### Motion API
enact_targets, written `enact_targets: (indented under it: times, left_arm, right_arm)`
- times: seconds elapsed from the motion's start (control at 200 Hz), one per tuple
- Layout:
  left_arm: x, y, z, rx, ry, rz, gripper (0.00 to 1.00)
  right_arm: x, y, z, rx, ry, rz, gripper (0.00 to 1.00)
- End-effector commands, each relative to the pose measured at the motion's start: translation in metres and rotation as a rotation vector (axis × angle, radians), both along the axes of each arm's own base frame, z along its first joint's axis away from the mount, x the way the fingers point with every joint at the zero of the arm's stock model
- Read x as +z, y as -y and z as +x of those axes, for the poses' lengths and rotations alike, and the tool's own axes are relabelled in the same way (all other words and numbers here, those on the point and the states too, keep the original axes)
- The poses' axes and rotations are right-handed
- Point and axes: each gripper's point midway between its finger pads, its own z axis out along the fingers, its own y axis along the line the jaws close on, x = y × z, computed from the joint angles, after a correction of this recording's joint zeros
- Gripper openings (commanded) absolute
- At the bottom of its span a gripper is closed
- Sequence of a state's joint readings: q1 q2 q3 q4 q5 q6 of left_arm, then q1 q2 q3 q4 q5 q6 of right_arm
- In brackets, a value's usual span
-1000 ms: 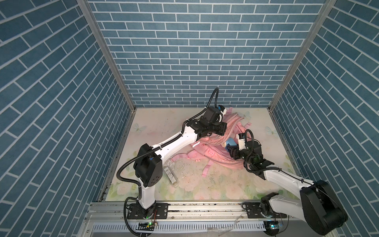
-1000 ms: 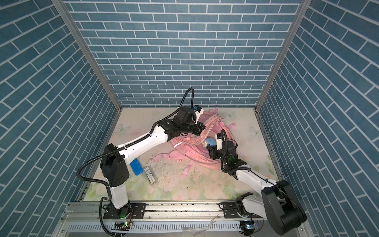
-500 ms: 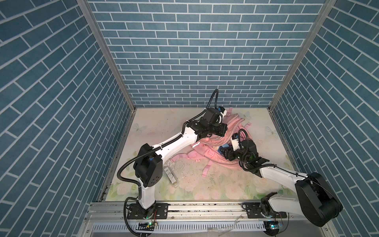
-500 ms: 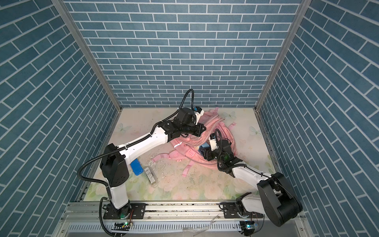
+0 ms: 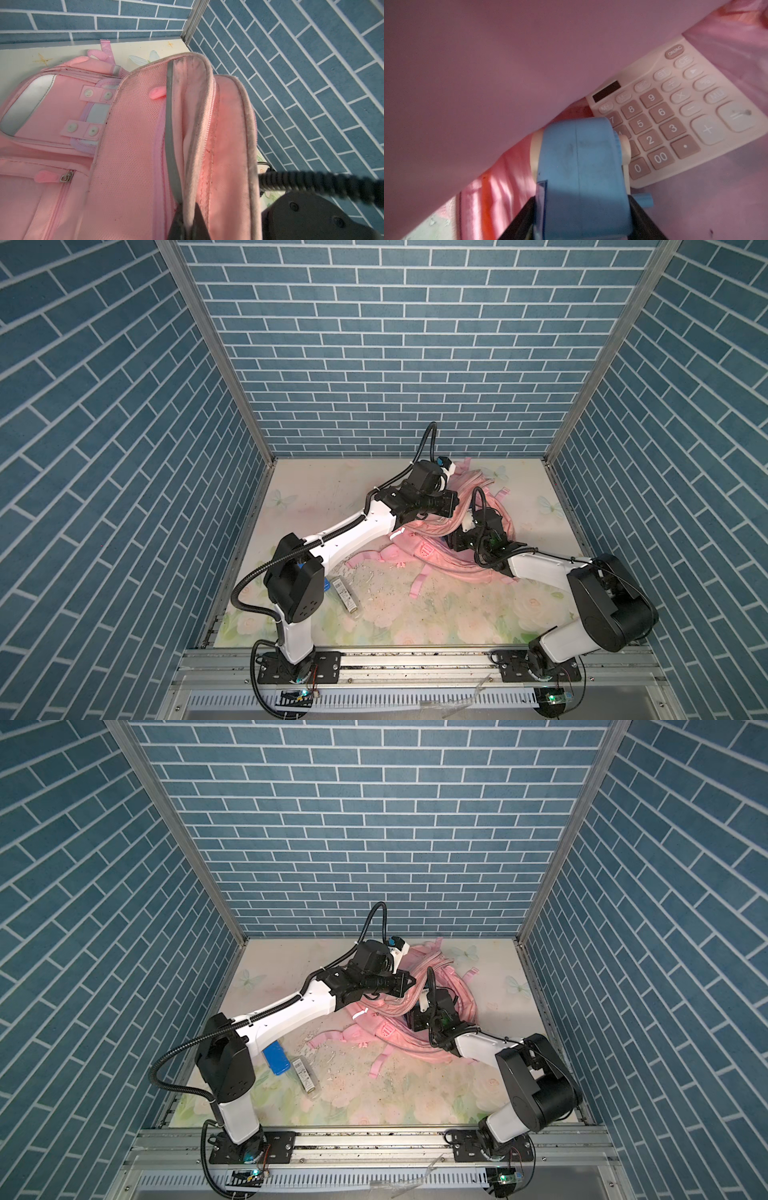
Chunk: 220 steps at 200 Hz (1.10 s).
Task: Pack books, pencil case, and school supplies into a backpack
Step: Place the pencil sharpener in the student bag, then close the student bag at the center of the table.
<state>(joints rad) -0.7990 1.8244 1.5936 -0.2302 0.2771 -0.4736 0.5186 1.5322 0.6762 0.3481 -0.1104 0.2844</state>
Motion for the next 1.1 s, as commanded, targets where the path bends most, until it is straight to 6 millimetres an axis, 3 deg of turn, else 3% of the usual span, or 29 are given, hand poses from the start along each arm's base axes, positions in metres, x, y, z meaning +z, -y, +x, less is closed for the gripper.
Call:
enact_targets:
  times: [0.0,0.13,0.32,0.42,0.52,0.685,0.8,0.905,0.985,1.095]
  left_arm:
    - [0.069,0.018,-0.021,-0.076,0.087,-0.197,0.0]
    - [0.065,0.022,-0.024,-0.073,0.081,-0.197,0.0]
    - [0.063,0.02,-0.02,-0.054,0.088,-0.201,0.0]
    - [0.064,0.022,-0.019,-0.047,0.086,-0.214,0.0]
    - [0.062,0.026,-0.021,-0.053,0.077,-0.221,0.0]
    - [0.053,0.037,-0.033,-0.067,0.082,-0.175,0.0]
    - [0.03,0.05,-0.045,-0.098,0.07,-0.108,0.0]
    - [0.008,0.055,-0.05,-0.125,0.096,-0.02,0.0]
    - [0.0,0.052,-0.052,-0.157,0.144,0.056,0.36]
    - [0.006,0.034,-0.047,-0.182,0.26,0.174,0.56]
  right_arm:
    - [0.008,0.001,0.016,-0.048,0.019,-0.005,0.48]
    - [0.023,-0.007,0.0,0.021,0.016,0.055,0.64]
    - [0.033,0.022,-0.037,-0.033,-0.018,0.089,0.8]
    - [0.034,0.036,-0.053,-0.056,-0.053,0.11,0.83]
    - [0.033,0.051,-0.062,-0.103,-0.065,0.104,0.83]
    - [0.033,0.1,-0.066,-0.326,-0.107,0.154,0.77]
    - [0.039,0.131,-0.074,-0.461,-0.111,0.25,0.73]
    - [0.044,0.143,-0.084,-0.511,-0.103,0.309,0.73]
    - [0.043,0.145,-0.09,-0.525,-0.123,0.339,0.74]
    - [0.033,0.145,-0.098,-0.55,-0.186,0.364,0.77]
